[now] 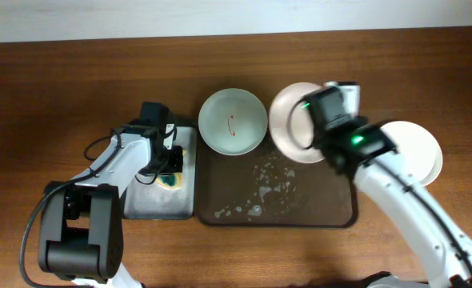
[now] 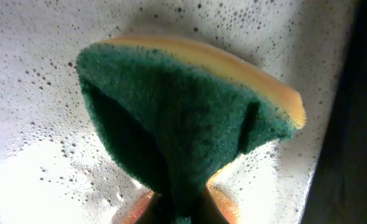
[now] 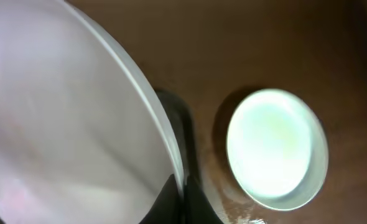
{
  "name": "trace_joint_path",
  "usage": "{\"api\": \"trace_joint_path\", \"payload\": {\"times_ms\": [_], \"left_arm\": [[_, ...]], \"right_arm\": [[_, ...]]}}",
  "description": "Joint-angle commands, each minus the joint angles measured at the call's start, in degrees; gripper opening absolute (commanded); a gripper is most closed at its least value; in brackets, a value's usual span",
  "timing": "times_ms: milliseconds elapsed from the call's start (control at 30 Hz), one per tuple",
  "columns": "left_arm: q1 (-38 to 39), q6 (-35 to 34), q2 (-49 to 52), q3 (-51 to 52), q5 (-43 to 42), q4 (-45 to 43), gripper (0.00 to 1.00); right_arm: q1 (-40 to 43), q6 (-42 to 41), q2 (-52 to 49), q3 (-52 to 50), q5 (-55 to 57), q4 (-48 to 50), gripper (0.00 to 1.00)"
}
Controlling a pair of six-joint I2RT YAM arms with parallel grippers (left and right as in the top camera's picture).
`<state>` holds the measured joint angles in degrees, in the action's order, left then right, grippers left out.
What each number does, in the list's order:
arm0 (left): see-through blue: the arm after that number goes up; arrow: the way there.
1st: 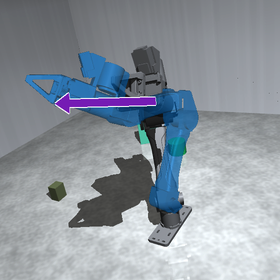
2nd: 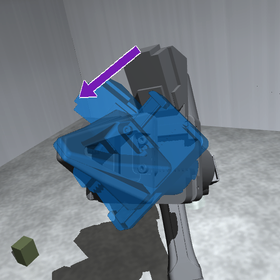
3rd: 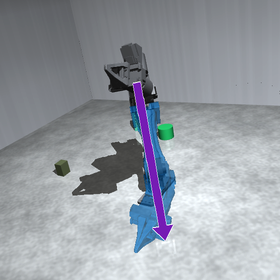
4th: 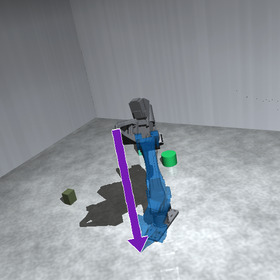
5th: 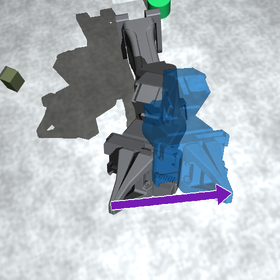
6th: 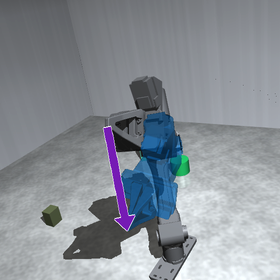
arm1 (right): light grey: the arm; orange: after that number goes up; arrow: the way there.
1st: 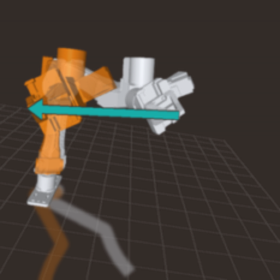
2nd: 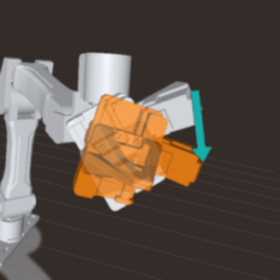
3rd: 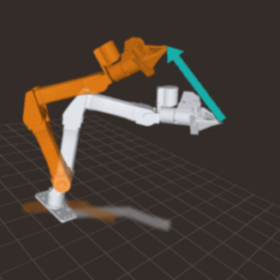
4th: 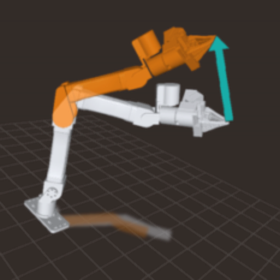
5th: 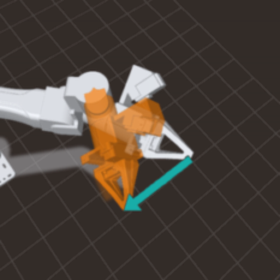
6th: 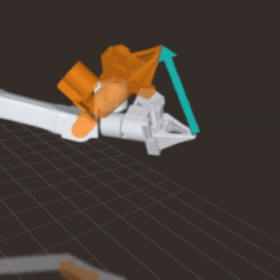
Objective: Clean dirty plates on tray and stack at the side
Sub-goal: 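Stack the pink plate onto the pale green plate right of the tray, then grasp the light green plate rim with the right gripper and tilt it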
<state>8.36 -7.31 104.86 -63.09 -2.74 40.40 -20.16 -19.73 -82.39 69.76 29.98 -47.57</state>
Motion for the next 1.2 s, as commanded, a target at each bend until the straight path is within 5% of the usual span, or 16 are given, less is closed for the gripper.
{"api": "trace_joint_path", "payload": {"times_ms": [0,200,500,567,700,800,967,1167], "left_arm": [[0.52,0.09,-0.42,1.36,-0.68,0.57,0.03],[0.52,0.09,-0.42,1.36,-0.68,0.57,0.03],[0.52,0.09,-0.42,1.36,-0.68,0.57,0.0],[0.55,0.09,-0.42,1.36,-0.68,0.57,0.0],[0.52,0.09,-0.42,1.36,-0.68,0.57,0.0],[0.55,0.09,-0.42,1.36,-0.68,0.57,0.0],[0.52,0.09,-0.42,1.36,-0.7,0.57,0.0],[0.55,0.09,-0.42,1.36,-0.7,0.57,0.0]], "right_arm": [[14.12,-2.23,-1.31,1.18,-15.17,0.04,0.04],[40.87,-2.23,-8.48,1.18,-25.09,-0.33,0.04],[53.68,-2.23,-18.38,1.18,-27.43,-1.05,0.05],[53.66,-2.23,-18.38,1.18,-28.33,-1.03,0.41],[53.53,-1.68,-18.38,1.18,-42.71,-0.66,0.54],[49.29,4.57,-18.38,1.18,-55.58,1.46,0.58],[32.0,12.83,-18.38,1.18,-55.65,6.29,0.63],[12.17,13.51,-18.38,1.18,-46.58,20.26,0.63]]}}
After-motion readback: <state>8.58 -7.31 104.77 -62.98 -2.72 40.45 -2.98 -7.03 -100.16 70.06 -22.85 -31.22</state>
